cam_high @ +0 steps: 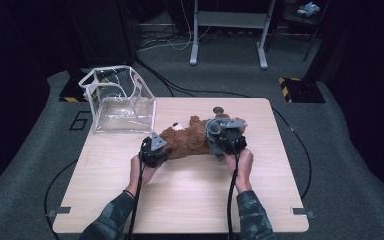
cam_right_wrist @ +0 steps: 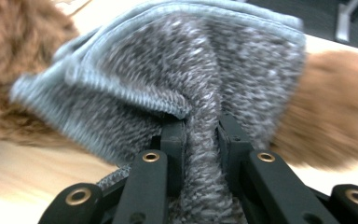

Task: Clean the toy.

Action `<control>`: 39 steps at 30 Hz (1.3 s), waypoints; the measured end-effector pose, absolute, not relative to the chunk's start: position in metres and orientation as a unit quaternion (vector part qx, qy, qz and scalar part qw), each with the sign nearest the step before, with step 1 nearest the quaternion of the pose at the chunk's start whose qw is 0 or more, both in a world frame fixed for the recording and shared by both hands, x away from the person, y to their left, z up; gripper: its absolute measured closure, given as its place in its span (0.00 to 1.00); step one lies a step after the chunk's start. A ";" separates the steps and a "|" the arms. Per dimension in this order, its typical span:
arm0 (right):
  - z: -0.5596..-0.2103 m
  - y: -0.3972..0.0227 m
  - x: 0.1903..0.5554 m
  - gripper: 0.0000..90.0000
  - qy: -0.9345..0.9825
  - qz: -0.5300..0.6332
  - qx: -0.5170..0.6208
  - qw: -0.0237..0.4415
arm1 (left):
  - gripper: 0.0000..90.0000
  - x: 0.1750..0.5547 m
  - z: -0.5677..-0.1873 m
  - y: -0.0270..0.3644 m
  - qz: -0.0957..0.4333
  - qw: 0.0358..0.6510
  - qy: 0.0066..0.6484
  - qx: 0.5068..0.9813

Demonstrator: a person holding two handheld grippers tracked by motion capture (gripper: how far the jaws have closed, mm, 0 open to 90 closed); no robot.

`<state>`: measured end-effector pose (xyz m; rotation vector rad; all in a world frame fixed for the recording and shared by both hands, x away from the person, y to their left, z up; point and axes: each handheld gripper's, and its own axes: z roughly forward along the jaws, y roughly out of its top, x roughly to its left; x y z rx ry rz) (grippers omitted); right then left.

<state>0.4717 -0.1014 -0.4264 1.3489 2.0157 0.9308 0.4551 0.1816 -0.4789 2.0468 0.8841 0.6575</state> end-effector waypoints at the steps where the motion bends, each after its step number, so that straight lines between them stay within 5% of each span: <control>1: -0.425 -0.111 0.472 0.84 0.740 0.345 0.510 0.272 | 0.79 0.455 -0.479 0.182 0.259 0.397 0.349 0.808; 9: -0.428 -0.146 0.467 0.84 0.714 0.334 0.546 0.283 | 0.79 0.455 -0.479 0.182 0.257 0.398 0.349 0.809; 21: -0.456 -0.066 0.448 0.84 0.782 0.359 0.454 0.231 | 0.80 0.456 -0.480 0.183 0.250 0.403 0.348 0.809; 31: -0.472 -0.126 0.459 0.85 0.742 0.301 0.545 0.251 | 0.80 0.457 -0.480 0.184 0.246 0.405 0.346 0.810; 39: -0.438 -0.107 0.447 0.85 0.750 0.365 0.477 0.279 | 0.80 0.457 -0.480 0.184 0.244 0.403 0.342 0.813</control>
